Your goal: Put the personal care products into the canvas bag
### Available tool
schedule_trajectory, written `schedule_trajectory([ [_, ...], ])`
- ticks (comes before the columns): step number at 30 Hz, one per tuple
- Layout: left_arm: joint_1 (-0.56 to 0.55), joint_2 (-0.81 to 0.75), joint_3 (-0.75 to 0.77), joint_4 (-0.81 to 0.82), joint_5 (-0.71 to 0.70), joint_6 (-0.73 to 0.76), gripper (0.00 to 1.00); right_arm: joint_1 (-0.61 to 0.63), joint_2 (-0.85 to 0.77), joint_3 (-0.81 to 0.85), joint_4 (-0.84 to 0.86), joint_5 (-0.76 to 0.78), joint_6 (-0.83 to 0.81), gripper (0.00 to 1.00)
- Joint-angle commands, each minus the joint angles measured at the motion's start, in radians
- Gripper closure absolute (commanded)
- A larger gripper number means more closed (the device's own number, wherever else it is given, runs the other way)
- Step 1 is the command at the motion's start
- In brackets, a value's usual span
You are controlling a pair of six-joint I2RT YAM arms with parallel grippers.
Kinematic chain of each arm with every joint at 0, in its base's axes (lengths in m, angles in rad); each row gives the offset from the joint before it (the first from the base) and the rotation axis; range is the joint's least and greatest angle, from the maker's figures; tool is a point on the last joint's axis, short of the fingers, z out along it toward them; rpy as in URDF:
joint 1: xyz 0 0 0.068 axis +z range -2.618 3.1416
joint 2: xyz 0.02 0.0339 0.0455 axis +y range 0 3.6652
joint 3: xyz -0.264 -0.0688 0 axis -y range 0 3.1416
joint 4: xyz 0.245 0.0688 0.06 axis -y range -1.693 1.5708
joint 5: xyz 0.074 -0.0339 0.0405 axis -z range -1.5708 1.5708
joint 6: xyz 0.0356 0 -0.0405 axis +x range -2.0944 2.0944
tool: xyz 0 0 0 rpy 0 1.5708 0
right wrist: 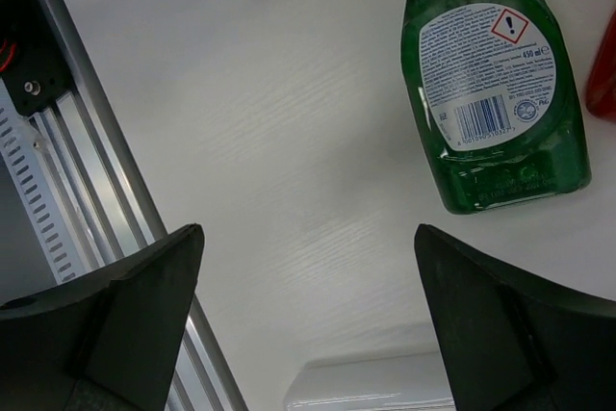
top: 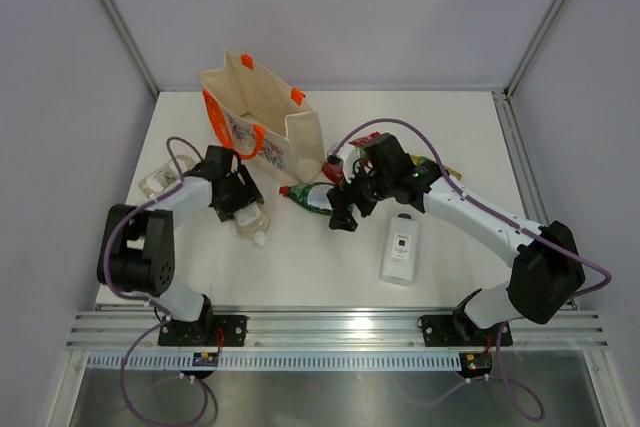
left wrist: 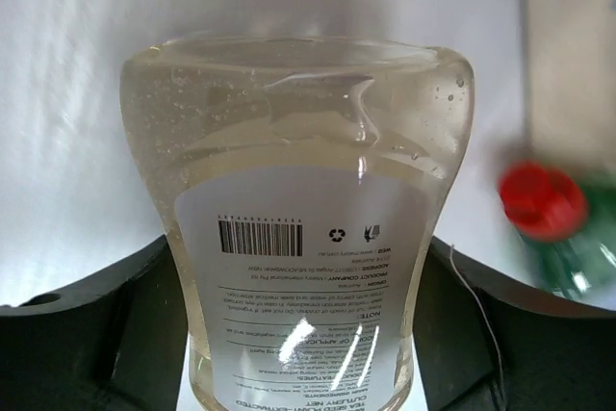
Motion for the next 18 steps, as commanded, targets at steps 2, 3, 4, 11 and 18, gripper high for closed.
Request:
schedule_trajectory([
  [2, 0.119, -0.147, -0.26, 0.344, 0.552, -0.061, 1.0, -0.023, -0.054, 0.006, 0.005, -0.118, 0.014, 0.01],
  [3, 0.133, -0.157, -0.281, 0.399, 0.592, -0.064, 1.0, -0.034, -0.051, 0.009, 0.001, -0.156, 0.015, 0.0],
  [4, 0.153, -0.161, -0.303, 0.414, 0.664, -0.05, 1.0, -0.04, -0.051, 0.012, -0.007, -0.177, 0.011, 0.0],
  [11, 0.206, -0.221, -0.36, 0.604, 0.931, -0.042, 1.0, -0.114, 0.003, 0.084, -0.166, -0.516, -0.143, 0.0],
  [18, 0.261, -0.332, -0.452, 1.042, 1.12, -0.324, 1.0, -0.128, -0.012, 0.086, -0.165, -0.55, -0.146, 0.01],
])
